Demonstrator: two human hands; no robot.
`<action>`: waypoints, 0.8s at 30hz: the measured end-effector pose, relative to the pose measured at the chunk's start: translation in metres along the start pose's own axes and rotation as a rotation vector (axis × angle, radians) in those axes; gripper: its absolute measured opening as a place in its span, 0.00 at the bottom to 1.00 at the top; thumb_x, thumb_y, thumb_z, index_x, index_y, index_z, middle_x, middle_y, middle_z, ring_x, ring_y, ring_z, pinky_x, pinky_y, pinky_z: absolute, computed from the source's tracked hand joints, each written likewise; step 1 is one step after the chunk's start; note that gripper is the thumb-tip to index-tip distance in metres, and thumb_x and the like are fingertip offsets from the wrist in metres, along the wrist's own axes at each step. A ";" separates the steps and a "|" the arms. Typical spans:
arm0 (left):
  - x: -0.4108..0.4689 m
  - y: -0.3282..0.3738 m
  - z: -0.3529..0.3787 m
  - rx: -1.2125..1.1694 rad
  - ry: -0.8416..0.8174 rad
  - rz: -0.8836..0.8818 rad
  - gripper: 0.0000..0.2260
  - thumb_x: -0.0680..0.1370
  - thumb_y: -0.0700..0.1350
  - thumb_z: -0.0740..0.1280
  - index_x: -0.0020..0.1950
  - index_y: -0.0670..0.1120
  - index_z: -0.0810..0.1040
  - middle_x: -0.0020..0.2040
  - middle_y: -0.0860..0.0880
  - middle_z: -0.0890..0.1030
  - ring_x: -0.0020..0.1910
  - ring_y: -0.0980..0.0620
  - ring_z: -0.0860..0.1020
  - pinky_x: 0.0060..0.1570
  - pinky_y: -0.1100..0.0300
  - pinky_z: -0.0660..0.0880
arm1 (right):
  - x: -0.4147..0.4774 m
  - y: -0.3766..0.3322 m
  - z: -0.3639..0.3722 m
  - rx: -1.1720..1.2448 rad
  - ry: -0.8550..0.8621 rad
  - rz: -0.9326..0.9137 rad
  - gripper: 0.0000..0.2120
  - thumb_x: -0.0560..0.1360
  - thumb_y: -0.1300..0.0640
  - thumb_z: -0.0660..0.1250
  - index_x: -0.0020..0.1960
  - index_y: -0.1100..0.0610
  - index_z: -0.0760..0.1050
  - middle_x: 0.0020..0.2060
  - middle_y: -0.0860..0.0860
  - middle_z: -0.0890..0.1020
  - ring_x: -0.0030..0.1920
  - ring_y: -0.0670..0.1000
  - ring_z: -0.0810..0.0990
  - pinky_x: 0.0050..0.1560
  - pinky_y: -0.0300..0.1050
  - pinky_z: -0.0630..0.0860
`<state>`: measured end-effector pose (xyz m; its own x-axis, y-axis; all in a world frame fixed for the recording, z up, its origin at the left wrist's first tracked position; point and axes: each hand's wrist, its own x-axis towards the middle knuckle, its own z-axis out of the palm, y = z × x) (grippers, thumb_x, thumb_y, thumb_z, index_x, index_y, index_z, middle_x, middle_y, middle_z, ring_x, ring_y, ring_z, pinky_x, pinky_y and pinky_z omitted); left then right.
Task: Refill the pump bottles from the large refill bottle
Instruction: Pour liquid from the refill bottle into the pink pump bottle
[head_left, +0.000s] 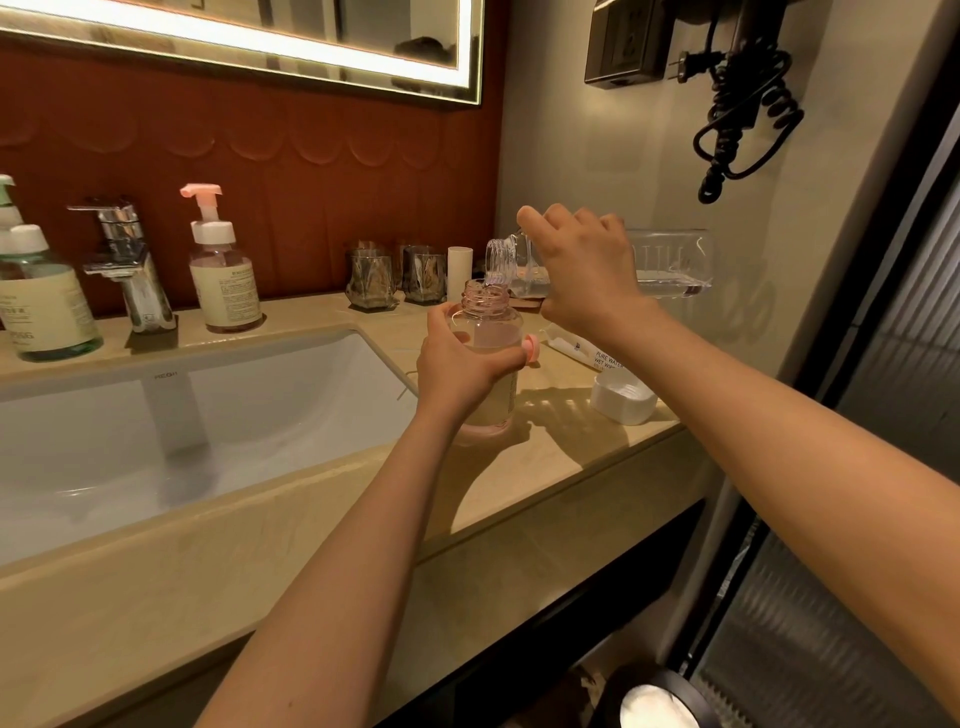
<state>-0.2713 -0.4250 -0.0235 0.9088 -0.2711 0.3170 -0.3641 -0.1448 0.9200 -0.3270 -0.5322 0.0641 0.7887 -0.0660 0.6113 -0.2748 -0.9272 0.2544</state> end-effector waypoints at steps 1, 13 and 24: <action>0.000 0.000 0.000 -0.001 0.000 -0.001 0.43 0.65 0.52 0.77 0.73 0.48 0.57 0.67 0.45 0.71 0.63 0.48 0.71 0.55 0.56 0.70 | 0.000 0.000 0.000 0.000 0.000 0.000 0.34 0.69 0.64 0.68 0.71 0.54 0.59 0.60 0.55 0.71 0.60 0.58 0.71 0.59 0.52 0.65; -0.001 0.001 0.000 0.000 -0.001 -0.003 0.43 0.65 0.52 0.77 0.73 0.48 0.57 0.67 0.44 0.70 0.63 0.48 0.70 0.56 0.55 0.70 | -0.001 0.000 -0.001 0.009 -0.009 0.003 0.34 0.69 0.64 0.68 0.71 0.53 0.58 0.61 0.55 0.71 0.60 0.58 0.70 0.60 0.52 0.64; -0.002 0.001 -0.001 -0.005 0.000 -0.001 0.43 0.65 0.52 0.77 0.73 0.48 0.57 0.66 0.45 0.71 0.62 0.48 0.71 0.55 0.56 0.70 | -0.001 -0.001 -0.002 -0.002 -0.008 0.000 0.34 0.69 0.64 0.68 0.71 0.54 0.59 0.61 0.55 0.71 0.60 0.58 0.70 0.60 0.52 0.64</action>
<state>-0.2730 -0.4242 -0.0230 0.9093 -0.2707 0.3160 -0.3621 -0.1407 0.9215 -0.3281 -0.5309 0.0649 0.7930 -0.0691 0.6053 -0.2763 -0.9263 0.2562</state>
